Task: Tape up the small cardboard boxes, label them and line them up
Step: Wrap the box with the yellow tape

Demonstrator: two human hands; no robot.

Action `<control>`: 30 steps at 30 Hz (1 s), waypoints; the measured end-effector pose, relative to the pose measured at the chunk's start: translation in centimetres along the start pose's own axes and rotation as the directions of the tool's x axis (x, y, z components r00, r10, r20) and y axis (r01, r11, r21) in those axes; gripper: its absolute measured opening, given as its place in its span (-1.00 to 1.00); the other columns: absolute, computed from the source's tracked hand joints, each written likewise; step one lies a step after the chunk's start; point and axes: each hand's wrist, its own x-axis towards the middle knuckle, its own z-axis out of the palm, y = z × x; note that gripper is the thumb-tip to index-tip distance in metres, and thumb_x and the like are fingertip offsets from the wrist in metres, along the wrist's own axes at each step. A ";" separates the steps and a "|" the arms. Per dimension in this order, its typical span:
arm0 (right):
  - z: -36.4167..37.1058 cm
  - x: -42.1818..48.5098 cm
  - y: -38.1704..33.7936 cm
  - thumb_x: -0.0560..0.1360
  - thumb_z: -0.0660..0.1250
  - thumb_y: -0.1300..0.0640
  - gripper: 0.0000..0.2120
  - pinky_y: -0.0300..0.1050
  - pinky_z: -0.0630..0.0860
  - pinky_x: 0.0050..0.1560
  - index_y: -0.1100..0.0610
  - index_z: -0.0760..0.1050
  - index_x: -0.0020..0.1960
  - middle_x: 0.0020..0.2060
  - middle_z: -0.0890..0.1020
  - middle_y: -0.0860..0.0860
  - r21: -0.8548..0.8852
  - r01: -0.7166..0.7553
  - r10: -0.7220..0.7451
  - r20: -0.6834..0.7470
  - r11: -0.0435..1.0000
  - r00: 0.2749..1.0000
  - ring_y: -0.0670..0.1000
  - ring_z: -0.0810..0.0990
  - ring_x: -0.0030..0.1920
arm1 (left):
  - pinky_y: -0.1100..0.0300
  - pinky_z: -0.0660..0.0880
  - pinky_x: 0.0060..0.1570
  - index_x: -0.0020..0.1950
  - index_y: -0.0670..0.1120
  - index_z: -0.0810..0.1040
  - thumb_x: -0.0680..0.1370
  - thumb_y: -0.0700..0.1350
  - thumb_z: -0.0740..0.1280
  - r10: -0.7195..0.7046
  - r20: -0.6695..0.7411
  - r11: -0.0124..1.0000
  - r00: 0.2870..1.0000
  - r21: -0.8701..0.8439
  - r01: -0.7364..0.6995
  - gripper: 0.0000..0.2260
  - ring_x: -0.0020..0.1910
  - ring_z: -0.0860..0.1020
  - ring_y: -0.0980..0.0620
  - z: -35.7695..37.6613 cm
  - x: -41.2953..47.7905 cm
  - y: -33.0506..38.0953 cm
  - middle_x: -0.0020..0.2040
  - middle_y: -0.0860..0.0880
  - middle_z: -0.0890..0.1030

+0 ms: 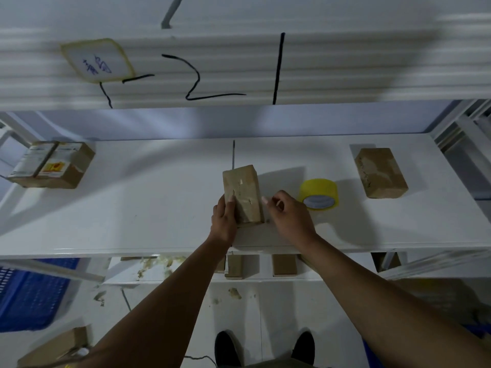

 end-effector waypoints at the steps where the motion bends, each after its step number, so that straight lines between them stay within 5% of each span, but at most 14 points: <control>1: 0.2 0.0 -0.6 0.63 0.27 -0.24 -0.61 0.00 0.43 -0.26 0.06 0.42 -0.15 -0.39 0.50 -0.04 -0.001 -0.005 0.005 0.016 1.000 1.000 0.09 0.54 -0.28 | -0.24 0.38 0.46 0.53 0.13 0.35 0.51 0.49 0.00 0.013 -0.001 1.000 1.000 -0.003 -0.013 -0.29 0.39 0.44 -0.10 0.1 -0.3 0.2 0.38 -0.04 0.44; 5: 1.1 0.0 -1.6 0.67 0.21 -0.21 -0.61 0.01 0.41 -0.25 0.04 0.33 -0.19 -0.38 0.50 -0.01 -0.031 -0.022 0.024 0.076 0.999 0.997 0.12 0.54 -0.28 | -0.19 0.37 0.47 0.55 0.22 0.29 0.57 0.46 -0.02 0.071 -0.015 0.997 0.997 -0.012 -0.072 -0.38 0.41 0.39 -0.07 0.5 -1.3 1.2 0.37 0.01 0.38; 9: 1.4 -0.2 -1.3 0.70 0.22 -0.10 -0.63 0.03 0.52 -0.35 0.08 0.32 -0.19 -0.45 0.49 0.03 0.143 -0.064 0.049 0.106 0.988 0.993 0.10 0.54 -0.45 | 0.31 0.48 0.20 0.59 0.08 0.29 0.75 0.18 0.01 0.173 -0.044 0.982 0.984 -0.063 -0.176 -0.56 0.32 0.39 0.09 0.5 -1.9 1.8 0.39 -0.05 0.34; 12: 1.2 -0.4 -1.0 0.70 0.27 -0.03 -0.61 0.08 0.50 -0.40 0.14 0.30 -0.21 -0.44 0.39 0.10 0.416 -0.114 0.052 0.159 0.902 0.986 0.06 0.42 -0.51 | 0.04 0.55 0.35 0.51 0.14 0.40 0.68 0.33 0.07 0.146 -0.003 0.976 0.989 -0.161 -0.145 -0.51 0.36 0.48 0.00 0.4 -2.2 2.1 0.39 -0.06 0.46; 15: 0.0 -0.5 -1.9 0.71 0.26 0.05 -0.62 -0.10 0.39 -0.43 0.34 0.33 -0.10 -0.41 0.34 0.11 0.642 -0.187 0.050 0.226 0.743 0.973 0.01 0.36 -0.51 | -0.12 0.57 0.33 0.41 0.06 0.52 0.69 0.23 0.11 0.093 0.024 0.952 0.995 -0.296 -0.082 -0.58 0.28 0.62 -0.05 0.4 -2.7 2.5 0.29 -0.07 0.63; 18: -1.1 -0.3 -2.7 0.69 0.25 -0.14 -0.49 -0.17 0.51 -0.48 0.35 0.54 -0.03 -0.39 0.46 0.11 0.599 -0.258 0.095 0.290 0.758 0.952 0.05 0.50 -0.42 | -0.19 0.54 0.36 0.34 -0.06 0.56 0.75 0.12 0.07 0.039 0.046 0.927 0.998 -0.373 -0.019 -0.61 0.25 0.64 -0.14 0.5 -3.2 2.7 0.22 -0.16 0.67; 21: -1.5 -0.1 -2.9 0.54 0.22 -0.43 -0.33 0.04 0.71 -0.27 0.21 0.56 -0.16 -0.46 0.43 -0.01 0.437 -0.360 0.207 0.359 0.824 0.910 -0.03 0.49 -0.43 | -0.17 0.57 0.32 0.35 -0.07 0.53 0.73 0.11 0.09 0.009 0.043 0.910 0.999 -0.414 0.009 -0.62 0.26 0.62 -0.19 0.4 -3.2 3.1 0.24 -0.21 0.64; 23: -1.7 -0.2 -2.7 0.41 0.26 -0.53 -0.28 0.09 0.73 -0.11 0.17 0.57 -0.02 -0.34 0.50 0.01 0.460 -0.503 0.272 0.479 0.732 0.835 -0.02 0.51 -0.35 | -0.14 0.59 0.30 0.35 -0.06 0.52 0.71 0.08 0.13 -0.010 0.060 0.904 0.998 -0.427 0.035 -0.65 0.26 0.62 -0.20 0.1 -3.0 3.5 0.26 -0.22 0.63; 25: -1.8 -0.6 -2.5 0.42 0.35 -0.46 -0.25 0.11 0.70 0.04 0.19 0.56 0.23 -0.10 0.58 0.11 0.559 -0.593 0.221 0.593 0.580 0.774 0.06 0.60 -0.14 | -0.15 0.58 0.31 0.36 -0.07 0.52 0.66 0.12 0.20 -0.036 0.091 0.900 0.995 -0.430 0.072 -0.61 0.25 0.62 -0.21 -0.3 -2.9 3.6 0.28 -0.23 0.63; 27: -1.9 -0.6 -2.4 0.46 0.42 -0.33 -0.37 0.12 0.63 0.11 0.08 0.51 0.35 0.02 0.62 0.11 0.640 -0.563 0.137 0.589 0.523 0.796 0.11 0.64 0.00 | -0.13 0.61 0.25 0.41 -0.09 0.48 0.62 0.26 0.26 -0.052 0.074 0.911 0.996 -0.406 0.077 -0.48 0.22 0.65 -0.18 -0.5 -2.5 3.5 0.26 -0.19 0.64; 30: -1.8 0.0 -2.9 0.49 0.39 -0.31 -0.45 0.08 0.65 0.06 -0.05 0.50 0.38 0.07 0.69 0.05 0.615 -0.424 0.091 0.497 0.665 0.863 0.11 0.70 0.02 | 0.07 0.67 0.04 0.40 -0.10 0.45 0.64 0.29 0.27 0.006 -0.043 0.964 0.999 -0.264 -0.017 -0.47 0.14 0.67 -0.06 -0.3 -2.4 3.5 0.21 -0.10 0.64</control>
